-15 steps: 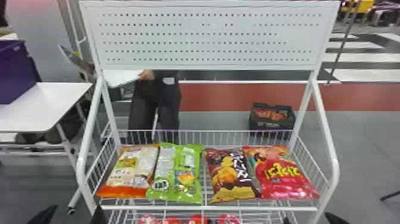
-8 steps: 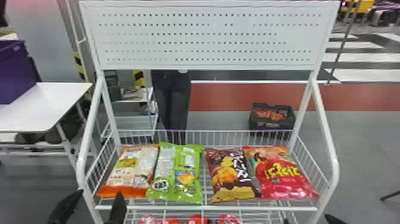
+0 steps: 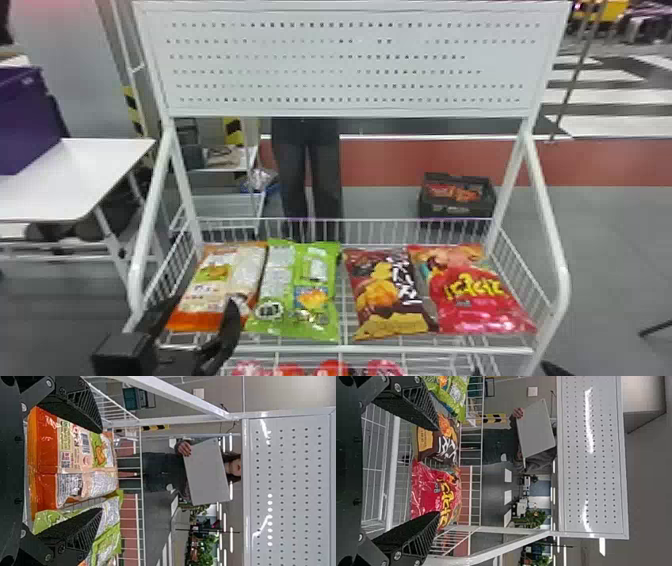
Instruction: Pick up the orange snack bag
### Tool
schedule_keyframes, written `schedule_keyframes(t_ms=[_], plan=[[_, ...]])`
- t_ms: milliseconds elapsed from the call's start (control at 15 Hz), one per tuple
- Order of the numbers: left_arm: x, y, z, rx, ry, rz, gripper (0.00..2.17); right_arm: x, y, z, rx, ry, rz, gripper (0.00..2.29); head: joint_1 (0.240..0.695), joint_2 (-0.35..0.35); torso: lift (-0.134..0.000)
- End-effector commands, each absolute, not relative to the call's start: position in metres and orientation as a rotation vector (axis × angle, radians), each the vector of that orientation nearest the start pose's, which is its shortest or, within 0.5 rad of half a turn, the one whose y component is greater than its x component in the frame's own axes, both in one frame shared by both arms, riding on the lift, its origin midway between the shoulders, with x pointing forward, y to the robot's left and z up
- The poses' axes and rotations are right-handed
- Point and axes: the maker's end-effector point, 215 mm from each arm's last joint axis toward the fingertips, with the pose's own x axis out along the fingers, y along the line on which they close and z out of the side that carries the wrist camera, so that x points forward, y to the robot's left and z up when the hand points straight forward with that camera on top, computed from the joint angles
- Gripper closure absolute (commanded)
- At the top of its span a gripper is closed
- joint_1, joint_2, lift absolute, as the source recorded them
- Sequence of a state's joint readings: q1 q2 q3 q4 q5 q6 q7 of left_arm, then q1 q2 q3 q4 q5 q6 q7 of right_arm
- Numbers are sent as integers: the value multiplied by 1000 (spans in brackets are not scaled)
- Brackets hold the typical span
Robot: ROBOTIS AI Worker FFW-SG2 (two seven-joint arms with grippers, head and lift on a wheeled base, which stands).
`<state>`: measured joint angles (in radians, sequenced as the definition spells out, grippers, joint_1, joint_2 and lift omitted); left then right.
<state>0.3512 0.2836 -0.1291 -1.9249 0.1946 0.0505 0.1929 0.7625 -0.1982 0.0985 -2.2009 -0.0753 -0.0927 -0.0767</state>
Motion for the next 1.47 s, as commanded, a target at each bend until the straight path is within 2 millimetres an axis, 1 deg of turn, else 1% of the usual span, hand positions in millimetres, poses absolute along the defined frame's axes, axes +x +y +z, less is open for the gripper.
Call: schedule_keyframes(t_ms=[0,67,133,267,400,533,867,1067,1133,1200,1333,1400], plan=[[501,236,-370,48,105,-23,211,366,-192,-340,-5,59,123,144,499,0,0],[508,234,-374,50,115,-26,211,367,-192,-340,-6,59,123,144,499,0,0],[515,236,-384,57,142,-24,211,368,-193,-340,-6,59,121,144,499,0,0],[525,237,-392,64,164,-21,211,368,-193,-341,-7,59,121,144,499,0,0],[536,239,-399,76,189,-21,211,369,-192,-341,-7,59,121,144,499,0,0],[545,241,-401,72,199,-20,211,369,-192,-341,-7,59,120,144,499,0,0],[557,250,-421,65,255,-8,215,369,-192,-341,-8,58,119,144,499,0,0],[563,251,-430,58,282,-18,221,369,-192,-341,-9,57,118,144,499,0,0],[564,252,-431,59,289,-15,326,369,-192,-342,-8,59,119,144,499,0,0],[565,253,-432,58,291,-14,340,370,-192,-341,-8,57,119,144,499,0,0],[565,254,-433,54,294,-11,522,370,-192,-342,-9,59,119,144,499,0,0],[565,255,-435,50,299,-10,522,370,-192,-342,-9,59,119,144,499,0,0]])
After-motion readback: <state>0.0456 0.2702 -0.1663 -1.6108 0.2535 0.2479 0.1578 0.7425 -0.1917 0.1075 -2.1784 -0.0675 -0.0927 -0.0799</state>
